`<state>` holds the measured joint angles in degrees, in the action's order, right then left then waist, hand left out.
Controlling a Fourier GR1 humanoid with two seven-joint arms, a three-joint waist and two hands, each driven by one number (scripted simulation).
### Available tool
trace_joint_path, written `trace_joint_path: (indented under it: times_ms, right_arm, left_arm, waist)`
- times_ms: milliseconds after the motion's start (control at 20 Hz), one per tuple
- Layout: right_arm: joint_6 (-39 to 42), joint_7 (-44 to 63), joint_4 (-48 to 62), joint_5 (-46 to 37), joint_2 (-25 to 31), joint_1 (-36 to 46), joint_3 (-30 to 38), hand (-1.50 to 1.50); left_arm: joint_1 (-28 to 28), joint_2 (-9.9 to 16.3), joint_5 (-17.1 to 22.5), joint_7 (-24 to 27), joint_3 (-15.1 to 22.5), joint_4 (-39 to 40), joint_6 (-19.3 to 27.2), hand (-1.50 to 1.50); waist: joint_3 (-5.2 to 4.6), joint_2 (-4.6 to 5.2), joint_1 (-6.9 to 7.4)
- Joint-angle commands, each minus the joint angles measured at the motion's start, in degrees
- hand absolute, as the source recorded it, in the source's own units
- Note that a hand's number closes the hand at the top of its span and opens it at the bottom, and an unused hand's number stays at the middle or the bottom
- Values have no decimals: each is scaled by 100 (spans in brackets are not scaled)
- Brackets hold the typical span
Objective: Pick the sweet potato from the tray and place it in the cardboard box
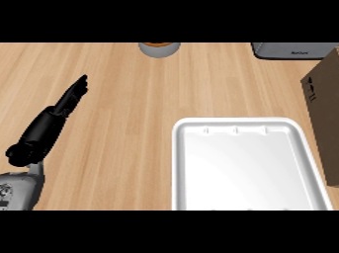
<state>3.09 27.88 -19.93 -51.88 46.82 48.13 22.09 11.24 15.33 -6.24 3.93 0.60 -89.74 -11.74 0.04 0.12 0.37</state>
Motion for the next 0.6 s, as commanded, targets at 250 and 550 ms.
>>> trace_joint_path:
  times_ms: [250, 550]
  right_arm:
    - [65, -1692, -481, 738, 77, -432, 439, -150]
    - [-1555, -2212, -1088, 2177, -137, 48, 2046, -150]
  left_arm:
    - [85, -127, -102, -49, -49, 138, 95, 0]
    - [-237, 63, 45, -59, -148, -154, -83, 0]
  waist:
    - [-3, -15, -114]
    - [22, -92, -132]
